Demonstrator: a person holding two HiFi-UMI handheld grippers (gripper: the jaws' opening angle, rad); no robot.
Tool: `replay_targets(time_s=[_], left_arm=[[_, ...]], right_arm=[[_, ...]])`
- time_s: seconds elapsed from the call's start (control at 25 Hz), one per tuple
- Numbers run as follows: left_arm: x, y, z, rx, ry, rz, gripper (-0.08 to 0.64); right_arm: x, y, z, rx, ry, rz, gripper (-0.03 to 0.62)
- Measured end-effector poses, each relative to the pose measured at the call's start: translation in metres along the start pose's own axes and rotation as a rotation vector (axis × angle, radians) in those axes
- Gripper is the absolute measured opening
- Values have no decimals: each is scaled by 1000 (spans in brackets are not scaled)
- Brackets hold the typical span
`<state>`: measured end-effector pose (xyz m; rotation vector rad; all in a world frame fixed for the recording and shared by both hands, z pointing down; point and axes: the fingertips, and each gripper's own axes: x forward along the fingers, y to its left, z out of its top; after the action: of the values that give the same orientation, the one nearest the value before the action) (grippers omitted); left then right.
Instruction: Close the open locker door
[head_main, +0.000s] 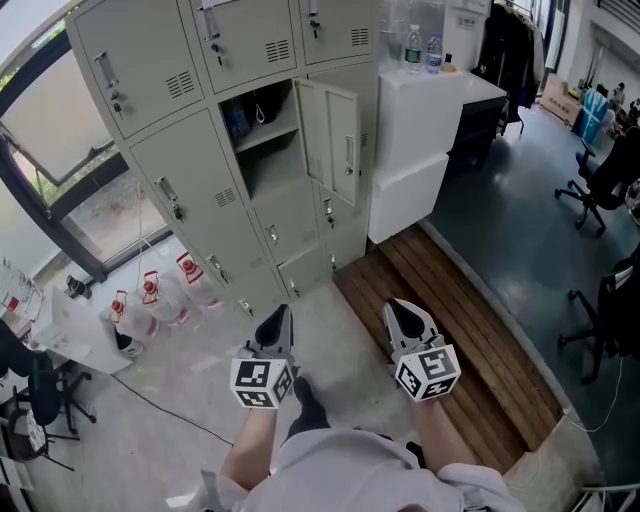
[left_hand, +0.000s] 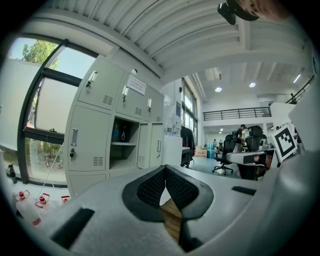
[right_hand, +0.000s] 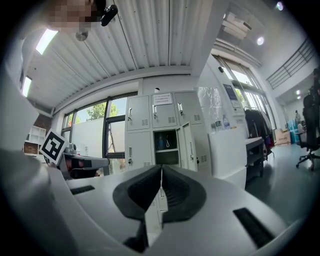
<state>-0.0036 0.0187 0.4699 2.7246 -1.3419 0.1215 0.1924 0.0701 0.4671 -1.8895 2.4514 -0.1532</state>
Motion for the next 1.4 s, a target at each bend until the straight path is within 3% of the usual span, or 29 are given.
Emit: replay_targets(time_s=[0.32, 0.56, 0.72, 0.96, 1.4], left_arm=[[88, 81, 9, -2, -20, -14, 8], [166, 145, 31, 22, -10, -100, 8], [202, 177, 39, 19, -9, -113, 8], [241, 193, 41, -5, -7, -104, 8], [286, 191, 51, -26, -15, 7, 8]], right_arm=[[107, -22, -2, -4, 8, -45, 14], [196, -43, 11, -6, -17, -128, 14], [240, -53, 18, -3, -25, -163, 14], [281, -78, 22, -11, -9, -156, 14], [335, -135, 29, -38, 20, -54, 17]])
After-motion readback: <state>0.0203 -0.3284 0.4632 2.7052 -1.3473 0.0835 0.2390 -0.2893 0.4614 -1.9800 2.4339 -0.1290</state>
